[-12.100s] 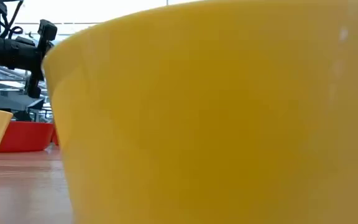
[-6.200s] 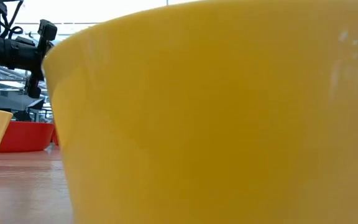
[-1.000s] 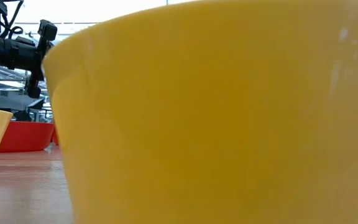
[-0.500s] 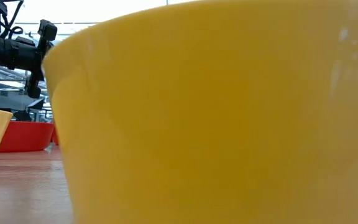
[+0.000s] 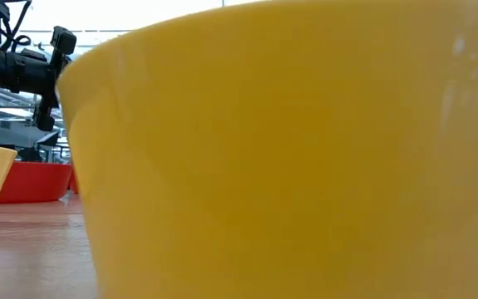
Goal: Pick & Place Mini bowls
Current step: Put the white patterned bowl on the shelf, then stack the white patterned bowl on the white patterned bowl on the shelf
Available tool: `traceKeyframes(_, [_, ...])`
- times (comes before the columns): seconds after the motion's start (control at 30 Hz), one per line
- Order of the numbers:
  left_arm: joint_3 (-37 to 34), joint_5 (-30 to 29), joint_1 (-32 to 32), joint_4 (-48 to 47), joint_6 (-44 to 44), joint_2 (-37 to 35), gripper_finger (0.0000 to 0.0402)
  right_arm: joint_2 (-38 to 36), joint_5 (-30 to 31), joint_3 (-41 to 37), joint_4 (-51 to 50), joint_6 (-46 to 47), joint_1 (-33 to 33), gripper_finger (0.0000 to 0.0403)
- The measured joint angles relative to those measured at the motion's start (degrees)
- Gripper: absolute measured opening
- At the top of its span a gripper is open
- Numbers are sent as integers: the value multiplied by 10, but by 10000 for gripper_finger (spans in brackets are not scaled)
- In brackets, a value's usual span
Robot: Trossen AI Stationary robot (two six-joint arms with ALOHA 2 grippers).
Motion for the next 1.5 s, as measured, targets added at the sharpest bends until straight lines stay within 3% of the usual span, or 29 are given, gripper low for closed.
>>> traceKeyframes(0.23, [0,0,0,0,0,0,93,0,5,0,3,0,0,80])
traceKeyframes(0.43, [0,0,0,0,0,0,93,0,69,0,3,-12,0,135])
traceKeyframes(0.7, [0,0,0,0,0,0,93,-51,73,0,-30,13,35,152])
traceKeyframes(0.8, [0,0,0,0,0,0,93,-86,29,0,-49,57,66,145])
traceKeyframes(0.97, [0,0,0,0,0,0,93,-121,-112,0,-70,142,136,133])
traceKeyframes(1.13, [0,0,0,0,0,0,93,-122,-234,-39,-64,157,232,134])
traceKeyframes(1.3, [0,0,0,0,0,0,93,-122,-213,-129,23,155,327,133])
traceKeyframes(1.5, [0,0,0,0,0,0,93,-121,-177,-246,141,155,396,143])
